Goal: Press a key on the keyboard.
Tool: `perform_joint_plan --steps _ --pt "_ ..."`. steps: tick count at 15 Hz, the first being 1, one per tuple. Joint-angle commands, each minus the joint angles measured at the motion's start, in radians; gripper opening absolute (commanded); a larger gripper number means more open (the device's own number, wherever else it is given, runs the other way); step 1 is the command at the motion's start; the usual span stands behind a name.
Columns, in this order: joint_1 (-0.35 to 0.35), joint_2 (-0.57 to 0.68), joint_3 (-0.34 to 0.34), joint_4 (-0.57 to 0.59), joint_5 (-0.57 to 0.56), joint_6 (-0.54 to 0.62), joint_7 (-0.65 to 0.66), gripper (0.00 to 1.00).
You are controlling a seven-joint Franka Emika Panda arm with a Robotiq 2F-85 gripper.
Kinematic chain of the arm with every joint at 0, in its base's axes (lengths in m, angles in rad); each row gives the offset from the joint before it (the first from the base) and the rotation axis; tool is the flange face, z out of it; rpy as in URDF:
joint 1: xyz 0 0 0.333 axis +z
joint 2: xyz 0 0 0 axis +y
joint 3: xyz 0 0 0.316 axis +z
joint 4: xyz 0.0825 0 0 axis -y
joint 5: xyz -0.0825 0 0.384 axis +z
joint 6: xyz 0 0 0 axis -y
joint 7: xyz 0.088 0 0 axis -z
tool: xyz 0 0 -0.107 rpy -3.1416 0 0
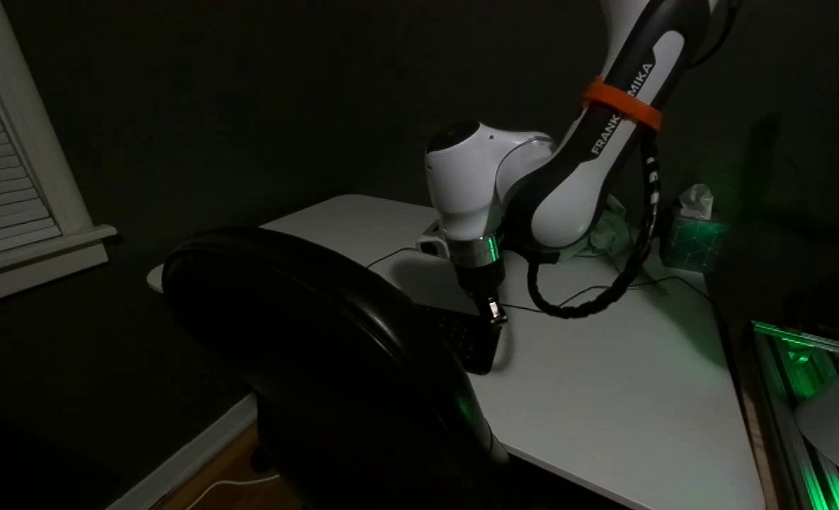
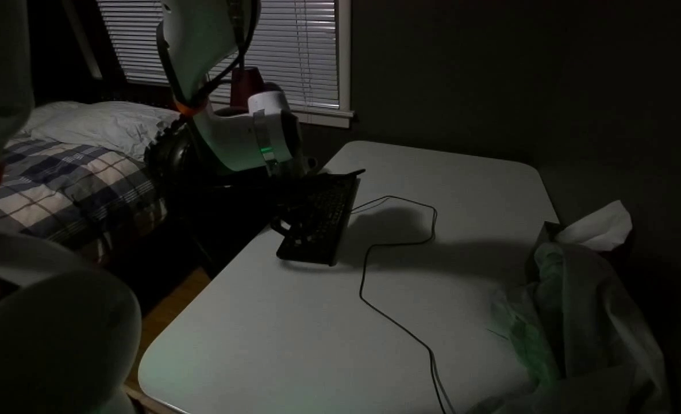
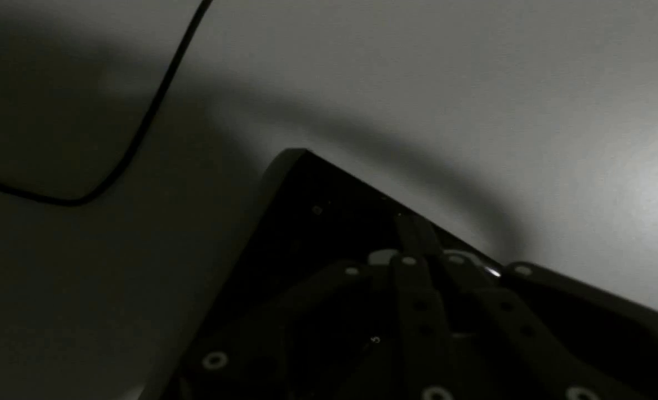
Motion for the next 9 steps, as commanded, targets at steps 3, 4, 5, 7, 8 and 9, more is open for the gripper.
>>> perform_joint_plan --steps 3,4,5,7,8,9 --pt "0.002 0.035 -0.004 0.024 -0.007 0.017 0.018 0.0" --pt "0.004 0.038 -0.006 0.027 -0.009 0.017 0.023 0.0" --pt "0.006 0.042 -0.007 0.029 -0.01 0.02 0.03 0.0" --pt "0.007 0.051 -0.007 0.035 -0.01 0.016 0.033 0.0" --pt "0.008 0.056 -0.007 0.039 -0.01 0.015 0.036 0.0" --pt "0.01 0.061 -0.009 0.042 -0.013 0.018 0.042 0.0"
